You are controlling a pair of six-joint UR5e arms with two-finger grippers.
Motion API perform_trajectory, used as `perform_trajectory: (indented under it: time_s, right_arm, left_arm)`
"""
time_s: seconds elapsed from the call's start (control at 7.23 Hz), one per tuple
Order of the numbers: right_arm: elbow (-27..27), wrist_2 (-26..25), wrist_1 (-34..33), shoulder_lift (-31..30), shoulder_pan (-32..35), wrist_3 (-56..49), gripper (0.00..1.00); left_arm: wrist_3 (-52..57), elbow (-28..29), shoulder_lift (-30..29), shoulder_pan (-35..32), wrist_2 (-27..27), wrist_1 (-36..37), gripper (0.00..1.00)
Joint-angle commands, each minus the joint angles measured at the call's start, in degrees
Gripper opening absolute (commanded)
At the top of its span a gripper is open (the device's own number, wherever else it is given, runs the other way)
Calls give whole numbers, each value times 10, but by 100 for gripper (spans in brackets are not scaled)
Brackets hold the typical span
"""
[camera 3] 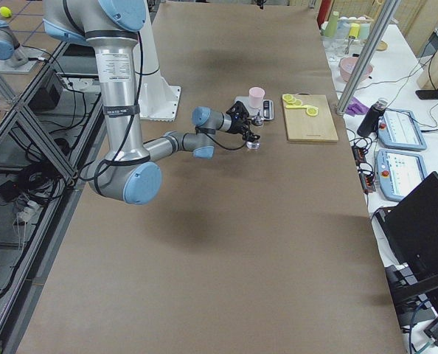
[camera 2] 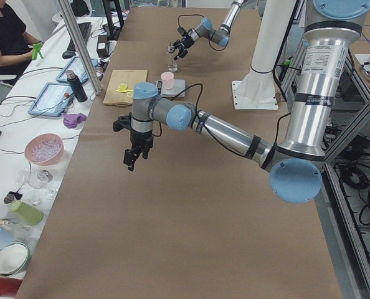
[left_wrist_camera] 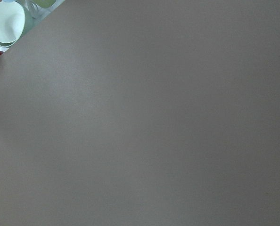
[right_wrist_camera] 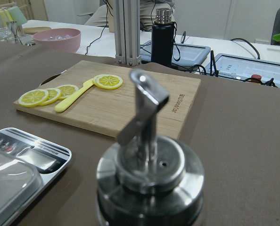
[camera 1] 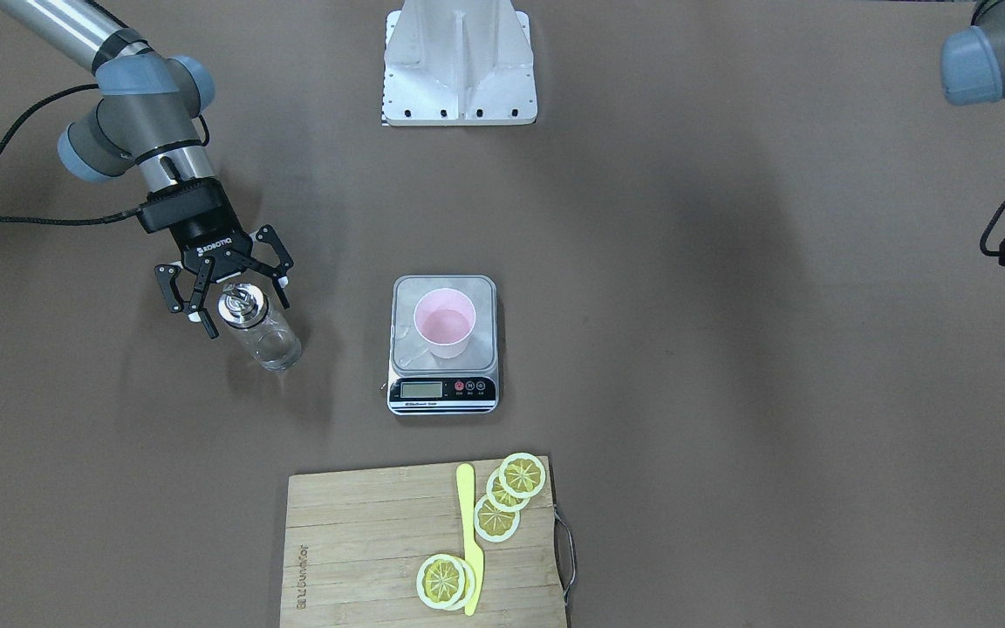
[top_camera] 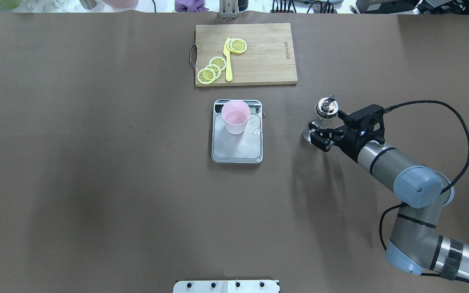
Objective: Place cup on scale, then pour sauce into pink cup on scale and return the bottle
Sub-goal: 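Move the right gripper to the glass sauce bottle and grasp it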
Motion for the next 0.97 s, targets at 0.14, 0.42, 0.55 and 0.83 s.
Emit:
perform_trajectory:
  time_s: [0.14,0.42,0.55,0.83]
  right_arm:
    - [-28,2,1,27,8,-8,100]
    - [-30,5,5,27,9,-8,100]
    - [-30,6,4,23,9,-10,86]
    - [-32,12,-2,25,4,-15,5]
  left_arm:
    - [0,4,-3,0,1,1,99]
    - [0,4,-3,0,0,1,99]
    - [-1,3,-3,0,0,2,99]
    - [0,2,-3,0,0,3,99]
